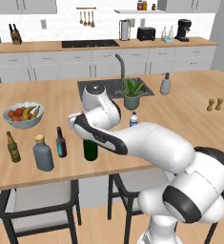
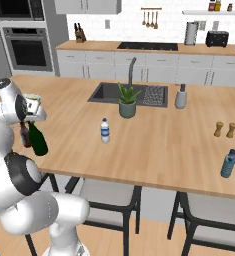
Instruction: Move the plastic bottles in the middle to the plastics group, and the glass bottles in the middle to the glass group.
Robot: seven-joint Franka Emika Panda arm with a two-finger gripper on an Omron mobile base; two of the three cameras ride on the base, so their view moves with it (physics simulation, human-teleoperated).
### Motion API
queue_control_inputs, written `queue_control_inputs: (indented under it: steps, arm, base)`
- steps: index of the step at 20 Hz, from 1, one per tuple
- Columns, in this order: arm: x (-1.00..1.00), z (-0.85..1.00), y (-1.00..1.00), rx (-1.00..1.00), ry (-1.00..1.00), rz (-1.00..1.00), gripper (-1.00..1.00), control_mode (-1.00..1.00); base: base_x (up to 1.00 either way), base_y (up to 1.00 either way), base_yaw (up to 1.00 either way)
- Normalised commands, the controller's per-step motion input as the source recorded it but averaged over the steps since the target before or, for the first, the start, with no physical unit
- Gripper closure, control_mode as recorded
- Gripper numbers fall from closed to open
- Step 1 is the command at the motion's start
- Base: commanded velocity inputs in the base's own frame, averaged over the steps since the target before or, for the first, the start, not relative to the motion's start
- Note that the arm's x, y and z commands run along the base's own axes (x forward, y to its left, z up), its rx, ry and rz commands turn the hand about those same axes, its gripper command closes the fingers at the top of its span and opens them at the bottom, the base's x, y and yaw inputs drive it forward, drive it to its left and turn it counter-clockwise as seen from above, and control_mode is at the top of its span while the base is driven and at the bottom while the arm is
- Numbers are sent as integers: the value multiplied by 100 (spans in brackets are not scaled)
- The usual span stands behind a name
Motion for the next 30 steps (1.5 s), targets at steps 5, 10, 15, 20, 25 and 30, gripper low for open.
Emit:
queue_control_inputs:
  steps: [5, 10, 15, 20, 25, 30]
  arm:
    - [1, -16, 35, 33, -6, 0, 100, -100]
    - [5, -30, 31, 20, -5, 0, 100, -100]
    - [20, -37, 45, 0, -1, 0, 100, -100]
    - [22, -30, 47, -3, 0, 0, 100, -100]
    - [16, -37, 42, -8, 0, 0, 100, -100]
    - [0, -42, 12, -8, 0, 0, 100, -100]
  base:
    - [0, 0, 0]
    - [0, 0, 0]
    - [0, 0, 0]
    - [0, 0, 0]
    - [0, 0, 0]
    - [0, 0, 0]
